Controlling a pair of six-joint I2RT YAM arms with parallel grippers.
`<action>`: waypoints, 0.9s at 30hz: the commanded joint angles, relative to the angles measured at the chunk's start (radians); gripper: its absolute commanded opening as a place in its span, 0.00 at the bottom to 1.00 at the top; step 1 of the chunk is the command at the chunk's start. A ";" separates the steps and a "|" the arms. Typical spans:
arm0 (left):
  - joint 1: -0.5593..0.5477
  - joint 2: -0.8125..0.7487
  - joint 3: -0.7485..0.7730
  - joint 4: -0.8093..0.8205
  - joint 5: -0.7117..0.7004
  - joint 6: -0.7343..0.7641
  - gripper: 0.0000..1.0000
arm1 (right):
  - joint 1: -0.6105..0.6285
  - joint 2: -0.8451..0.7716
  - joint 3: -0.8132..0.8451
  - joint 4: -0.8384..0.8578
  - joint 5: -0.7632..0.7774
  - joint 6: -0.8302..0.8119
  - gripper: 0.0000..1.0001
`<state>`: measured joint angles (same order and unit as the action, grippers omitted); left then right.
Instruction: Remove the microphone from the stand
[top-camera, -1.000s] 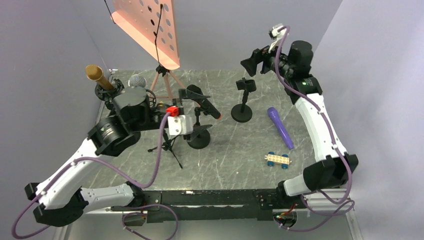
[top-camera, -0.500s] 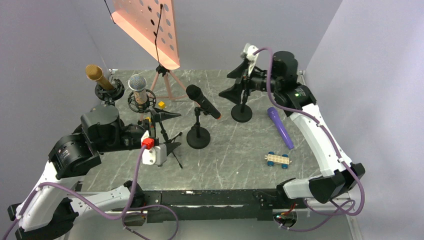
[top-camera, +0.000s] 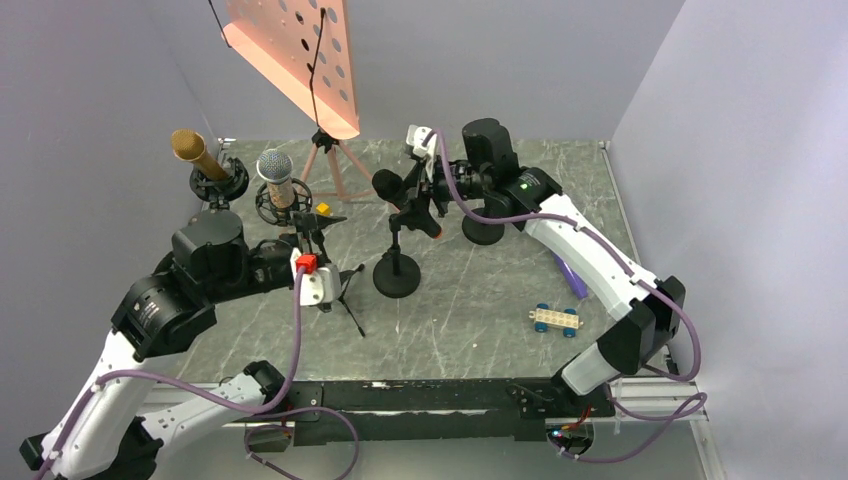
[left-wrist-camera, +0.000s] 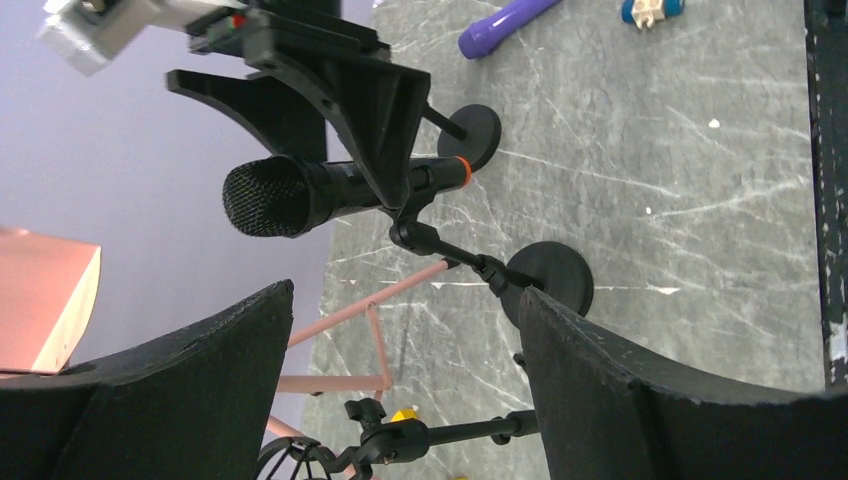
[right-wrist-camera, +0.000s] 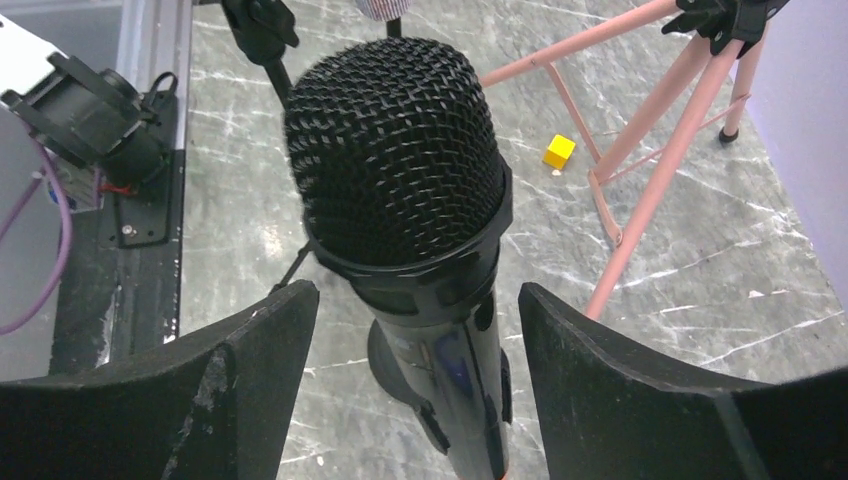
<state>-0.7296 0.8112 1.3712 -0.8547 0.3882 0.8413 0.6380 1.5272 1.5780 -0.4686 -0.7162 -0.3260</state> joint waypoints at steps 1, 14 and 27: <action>0.028 -0.015 0.002 0.083 0.040 -0.086 0.87 | 0.003 0.027 0.049 0.054 0.019 -0.026 0.70; 0.031 0.032 -0.002 0.109 0.176 -0.195 0.85 | 0.005 -0.172 -0.073 0.016 0.154 0.006 0.02; -0.098 0.206 -0.219 0.708 0.119 -0.512 0.79 | -0.002 -0.446 -0.222 -0.185 0.166 -0.108 0.00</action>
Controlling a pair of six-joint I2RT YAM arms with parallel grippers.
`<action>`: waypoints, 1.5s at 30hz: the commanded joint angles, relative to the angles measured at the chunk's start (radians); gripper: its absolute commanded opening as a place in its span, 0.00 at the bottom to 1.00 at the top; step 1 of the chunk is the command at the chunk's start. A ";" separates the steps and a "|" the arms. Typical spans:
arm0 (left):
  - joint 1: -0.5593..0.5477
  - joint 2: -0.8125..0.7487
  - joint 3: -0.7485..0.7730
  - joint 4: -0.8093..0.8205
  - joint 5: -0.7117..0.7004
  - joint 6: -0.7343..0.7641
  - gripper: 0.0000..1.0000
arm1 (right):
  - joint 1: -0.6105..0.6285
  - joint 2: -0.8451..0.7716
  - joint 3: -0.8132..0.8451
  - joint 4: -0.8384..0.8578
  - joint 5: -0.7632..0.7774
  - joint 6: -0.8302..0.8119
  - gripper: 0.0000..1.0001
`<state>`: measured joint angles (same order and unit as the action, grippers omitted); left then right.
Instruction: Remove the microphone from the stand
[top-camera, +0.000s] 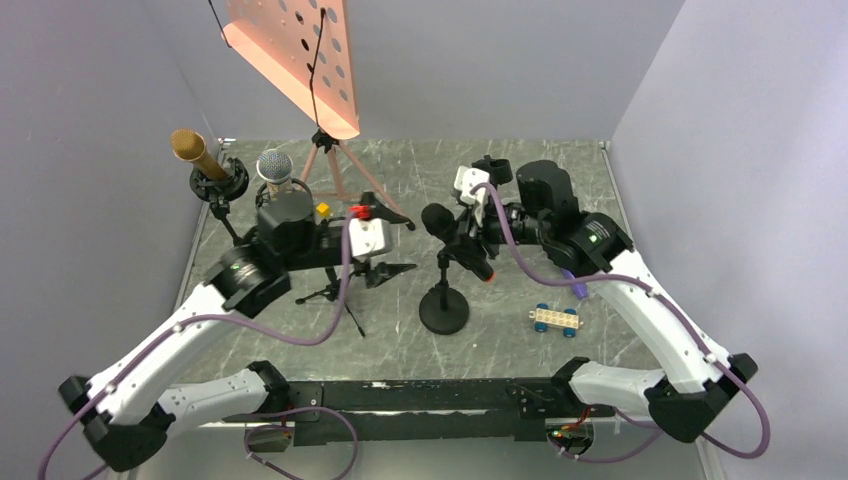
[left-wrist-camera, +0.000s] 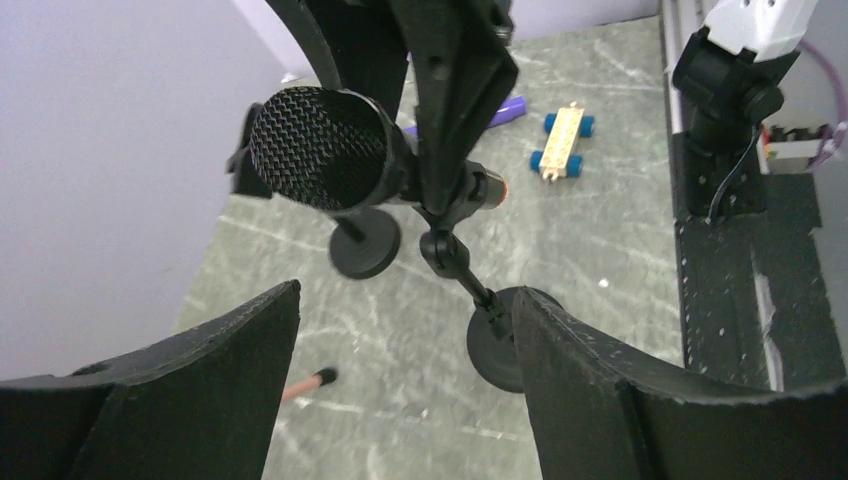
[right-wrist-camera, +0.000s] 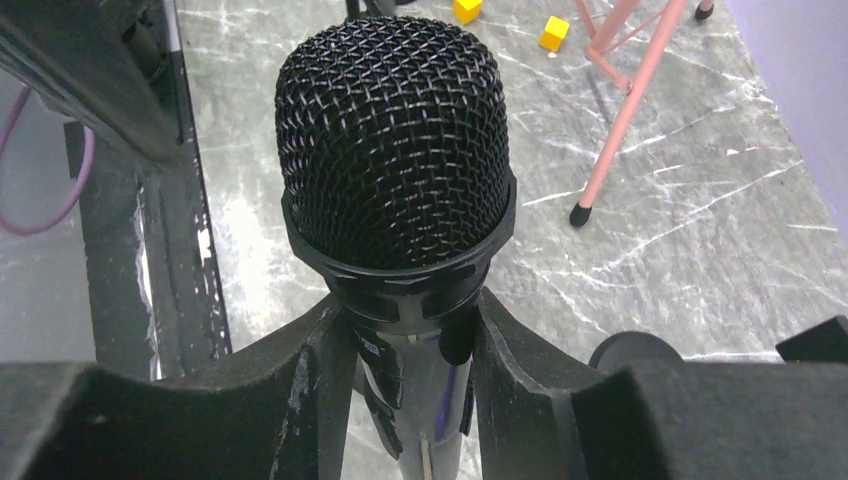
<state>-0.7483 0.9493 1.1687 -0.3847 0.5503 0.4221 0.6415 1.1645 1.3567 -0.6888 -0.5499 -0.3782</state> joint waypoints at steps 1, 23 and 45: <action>-0.089 0.086 -0.026 0.274 -0.042 -0.097 0.78 | -0.009 -0.095 -0.005 0.023 -0.002 -0.060 0.00; -0.096 0.321 -0.213 0.640 0.042 -0.264 0.80 | -0.185 -0.176 -0.131 0.138 -0.054 0.016 0.00; -0.091 0.423 -0.180 0.678 0.110 -0.271 0.16 | -0.188 -0.148 -0.136 0.153 -0.116 0.038 0.00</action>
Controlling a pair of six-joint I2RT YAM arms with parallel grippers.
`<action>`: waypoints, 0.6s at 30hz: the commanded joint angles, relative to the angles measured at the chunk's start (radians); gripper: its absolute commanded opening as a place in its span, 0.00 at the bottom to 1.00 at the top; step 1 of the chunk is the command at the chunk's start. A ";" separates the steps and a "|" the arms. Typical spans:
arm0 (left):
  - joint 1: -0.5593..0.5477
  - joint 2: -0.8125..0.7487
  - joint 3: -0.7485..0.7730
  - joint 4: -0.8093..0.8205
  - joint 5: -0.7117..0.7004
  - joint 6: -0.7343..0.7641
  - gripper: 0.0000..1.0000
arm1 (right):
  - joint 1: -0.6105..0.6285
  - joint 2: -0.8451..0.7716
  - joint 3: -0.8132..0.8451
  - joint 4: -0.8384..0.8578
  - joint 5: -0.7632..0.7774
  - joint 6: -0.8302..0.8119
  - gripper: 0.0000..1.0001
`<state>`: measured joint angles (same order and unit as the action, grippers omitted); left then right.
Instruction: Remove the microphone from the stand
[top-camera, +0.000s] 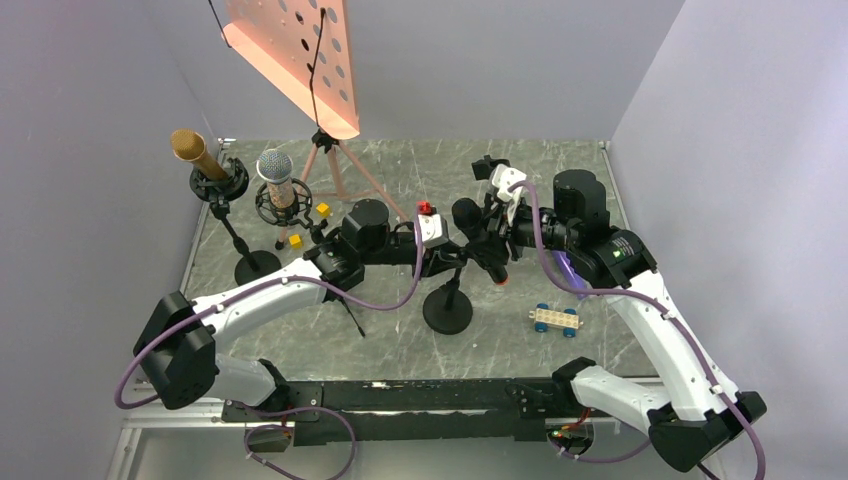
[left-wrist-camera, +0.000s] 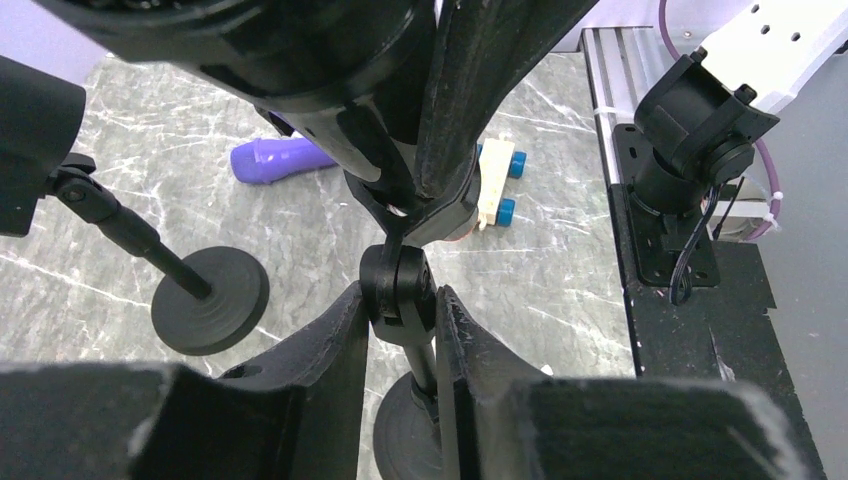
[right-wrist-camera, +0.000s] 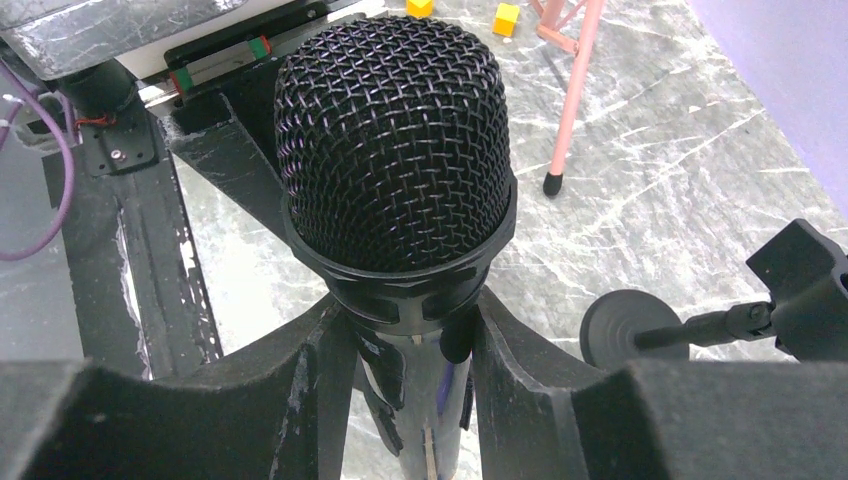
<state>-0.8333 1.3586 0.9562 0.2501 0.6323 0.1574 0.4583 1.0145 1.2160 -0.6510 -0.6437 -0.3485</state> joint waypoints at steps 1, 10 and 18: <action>-0.007 0.015 0.031 0.045 0.022 -0.006 0.07 | -0.005 0.003 0.005 0.116 -0.021 0.008 0.00; -0.006 0.009 0.006 0.036 -0.001 -0.007 0.00 | -0.213 0.084 0.183 0.221 0.105 0.248 0.00; -0.001 0.030 0.008 0.038 0.020 -0.004 0.00 | -0.546 0.221 0.444 0.501 -0.005 0.667 0.00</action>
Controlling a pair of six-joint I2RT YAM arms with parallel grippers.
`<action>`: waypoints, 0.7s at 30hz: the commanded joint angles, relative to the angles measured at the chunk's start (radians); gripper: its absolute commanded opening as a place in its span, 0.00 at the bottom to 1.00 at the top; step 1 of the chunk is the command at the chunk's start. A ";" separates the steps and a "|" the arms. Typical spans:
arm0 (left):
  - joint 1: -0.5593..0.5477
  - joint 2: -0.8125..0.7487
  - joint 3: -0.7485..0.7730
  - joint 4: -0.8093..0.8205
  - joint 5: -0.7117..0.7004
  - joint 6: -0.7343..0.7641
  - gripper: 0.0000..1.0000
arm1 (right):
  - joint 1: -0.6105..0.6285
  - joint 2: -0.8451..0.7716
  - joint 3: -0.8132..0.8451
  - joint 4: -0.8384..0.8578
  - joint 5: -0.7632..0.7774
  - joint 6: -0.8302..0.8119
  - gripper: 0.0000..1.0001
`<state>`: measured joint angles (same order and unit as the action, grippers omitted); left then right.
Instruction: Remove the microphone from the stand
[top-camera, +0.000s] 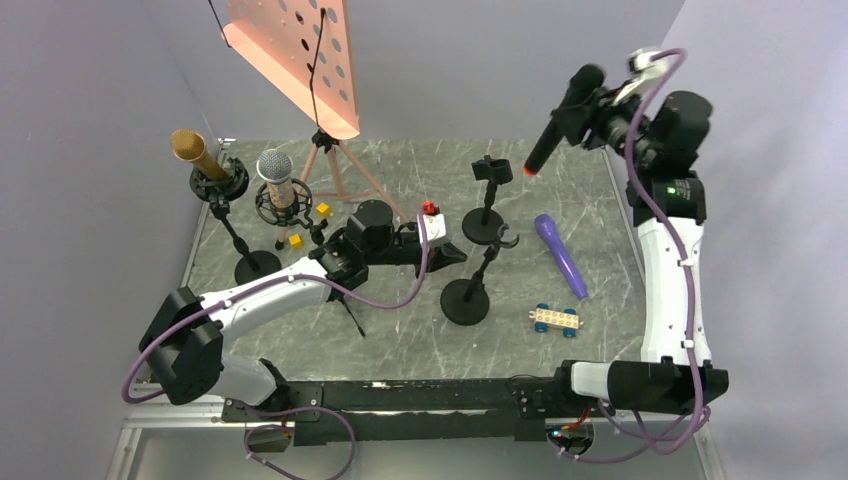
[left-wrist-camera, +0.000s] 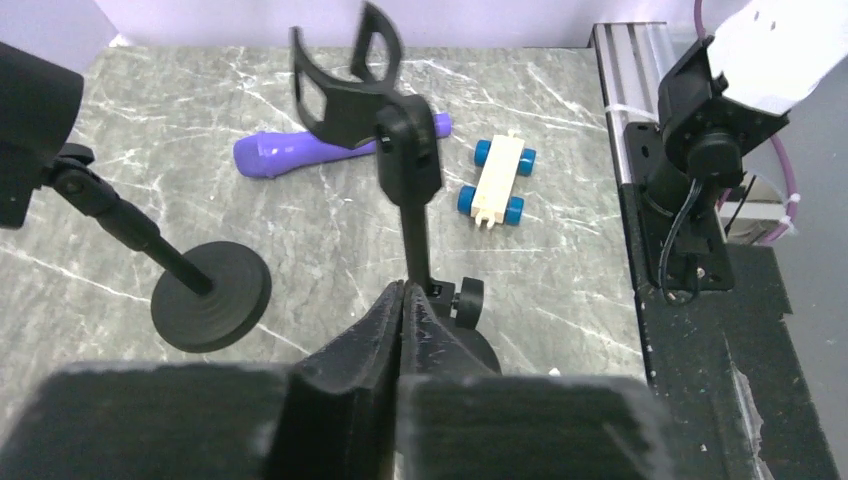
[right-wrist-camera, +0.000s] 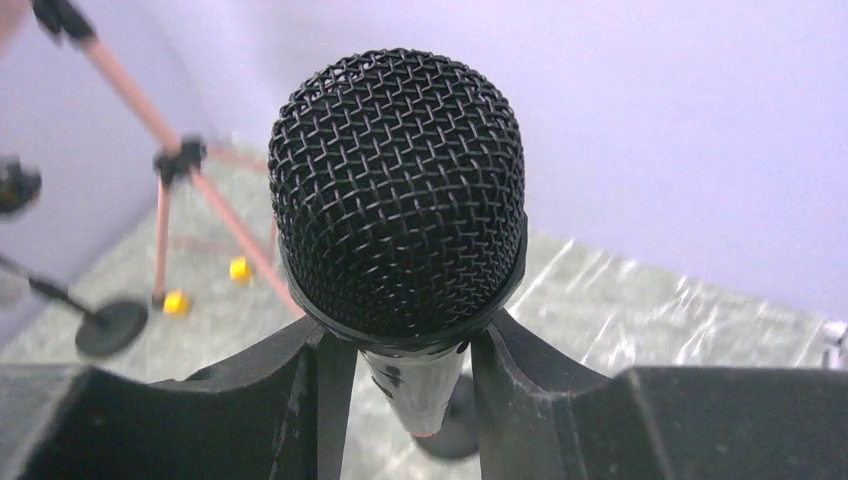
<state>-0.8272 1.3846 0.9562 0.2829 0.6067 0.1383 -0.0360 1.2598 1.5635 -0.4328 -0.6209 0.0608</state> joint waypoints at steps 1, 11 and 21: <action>-0.007 -0.001 0.006 0.006 0.042 0.016 0.00 | -0.051 -0.031 0.092 0.294 -0.032 0.265 0.00; -0.006 -0.074 0.001 -0.061 0.008 0.092 0.00 | -0.053 -0.169 -0.055 0.000 0.339 -0.179 0.00; -0.003 -0.183 0.095 -0.227 0.008 0.157 0.59 | -0.117 0.078 -0.140 -0.383 0.616 -0.474 0.00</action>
<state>-0.8326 1.2644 0.9821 0.1112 0.6037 0.2516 -0.1287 1.2339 1.4979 -0.6575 -0.1345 -0.2726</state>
